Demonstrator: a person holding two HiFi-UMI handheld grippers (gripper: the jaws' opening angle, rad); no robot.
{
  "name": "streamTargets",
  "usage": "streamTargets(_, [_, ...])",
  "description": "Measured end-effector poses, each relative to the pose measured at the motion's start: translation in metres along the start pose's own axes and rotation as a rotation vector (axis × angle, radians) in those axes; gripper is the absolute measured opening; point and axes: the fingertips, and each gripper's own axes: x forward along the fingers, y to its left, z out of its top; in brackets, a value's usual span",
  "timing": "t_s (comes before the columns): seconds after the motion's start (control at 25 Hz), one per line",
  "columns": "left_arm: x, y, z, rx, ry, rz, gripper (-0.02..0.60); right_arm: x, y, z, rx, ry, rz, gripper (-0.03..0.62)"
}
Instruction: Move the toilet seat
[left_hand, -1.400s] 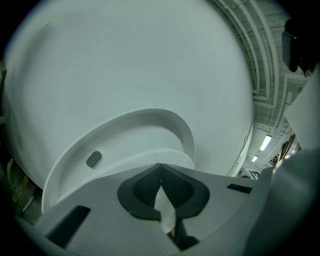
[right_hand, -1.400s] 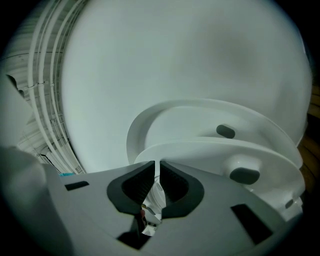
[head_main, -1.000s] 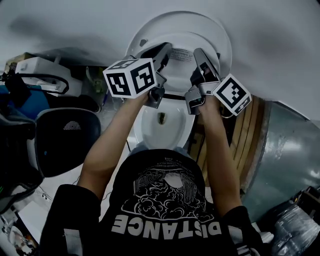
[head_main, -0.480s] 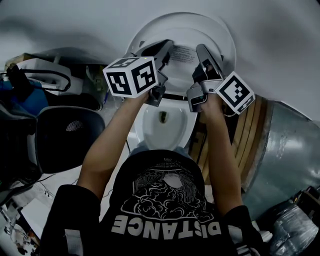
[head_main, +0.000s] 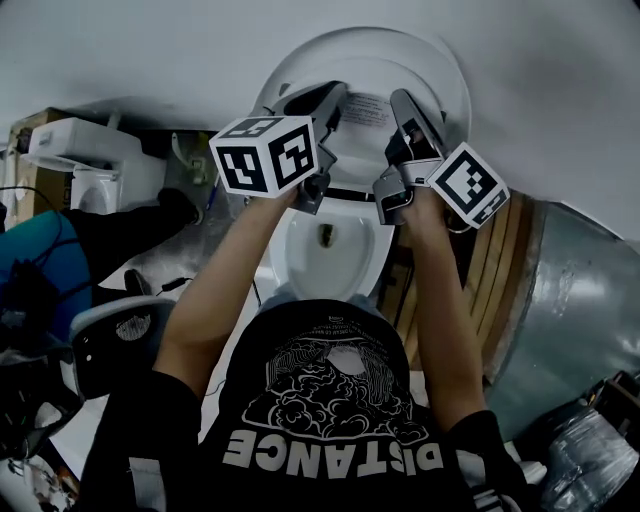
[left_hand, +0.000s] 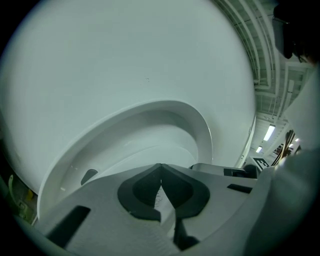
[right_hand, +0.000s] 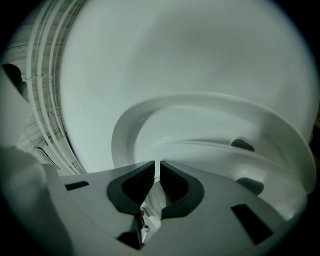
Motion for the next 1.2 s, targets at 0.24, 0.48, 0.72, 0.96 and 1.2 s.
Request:
streamTargets(0.24, [-0.003,0.002,-0.002,0.014,0.012,0.037,0.014,-0.004,0.005,-0.003,-0.028,0.021,-0.011,0.040])
streamTargets(0.48, [-0.010,-0.003,-0.009,0.037,0.026,0.044,0.014,-0.011,0.011,-0.014,-0.088,0.048,-0.017,0.040])
streamTargets(0.72, [-0.025,-0.022,-0.025,0.058,0.036,0.033,0.014,-0.029,0.023,-0.028,-0.193,0.074,-0.026,0.040])
streamTargets(0.96, [-0.037,-0.042,-0.044,0.108,0.060,0.032,0.014,-0.051,0.030,-0.043,-0.308,0.100,-0.058,0.040])
streamTargets(1.2, [-0.053,-0.067,-0.053,0.200,0.048,0.036,0.014,-0.072,0.039,-0.056,-0.435,0.114,-0.083,0.034])
